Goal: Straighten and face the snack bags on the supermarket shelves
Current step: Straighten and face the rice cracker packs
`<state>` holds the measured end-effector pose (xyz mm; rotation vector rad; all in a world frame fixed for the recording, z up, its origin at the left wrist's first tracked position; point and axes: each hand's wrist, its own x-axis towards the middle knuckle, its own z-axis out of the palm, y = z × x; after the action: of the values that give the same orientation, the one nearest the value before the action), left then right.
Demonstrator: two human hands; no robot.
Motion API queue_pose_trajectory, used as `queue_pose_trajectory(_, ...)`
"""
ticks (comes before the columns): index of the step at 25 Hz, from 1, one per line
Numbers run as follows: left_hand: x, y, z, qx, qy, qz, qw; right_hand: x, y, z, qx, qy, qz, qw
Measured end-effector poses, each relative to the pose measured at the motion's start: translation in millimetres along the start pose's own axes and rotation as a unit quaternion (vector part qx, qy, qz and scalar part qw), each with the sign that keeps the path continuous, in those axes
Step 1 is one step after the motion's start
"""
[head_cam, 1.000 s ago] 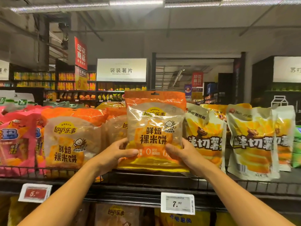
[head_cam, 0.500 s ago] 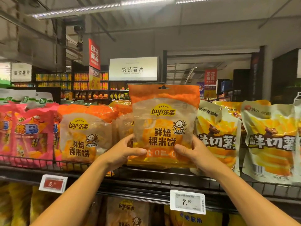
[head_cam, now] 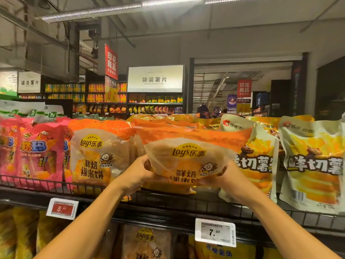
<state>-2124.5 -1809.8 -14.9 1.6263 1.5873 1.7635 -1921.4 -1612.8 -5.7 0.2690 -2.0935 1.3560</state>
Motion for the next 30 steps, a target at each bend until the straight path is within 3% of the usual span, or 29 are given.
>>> queue_pose_trajectory(3,-1.1,2.3,1.2,0.026,0.001,0.018,1.0,-1.3,-4.3,1.2,-0.015,-0.052,-0.025,0.998)
queue_pose_trajectory(9,-2.9,4.5,2.5,0.039,0.009,0.024,0.999,-3.7,-7.3,1.2,-0.008,-0.06,-0.037,0.997)
queue_pose_trajectory(17,-4.2,6.7,3.7,0.01,0.019,-0.001,1.0,-5.1,1.4,-4.1,-0.009,0.053,0.001,0.999)
queue_pose_trajectory(30,-5.1,12.7,8.1,-0.066,-0.009,-0.031,0.997,-3.3,-4.3,-1.1,0.027,0.057,0.049,0.997)
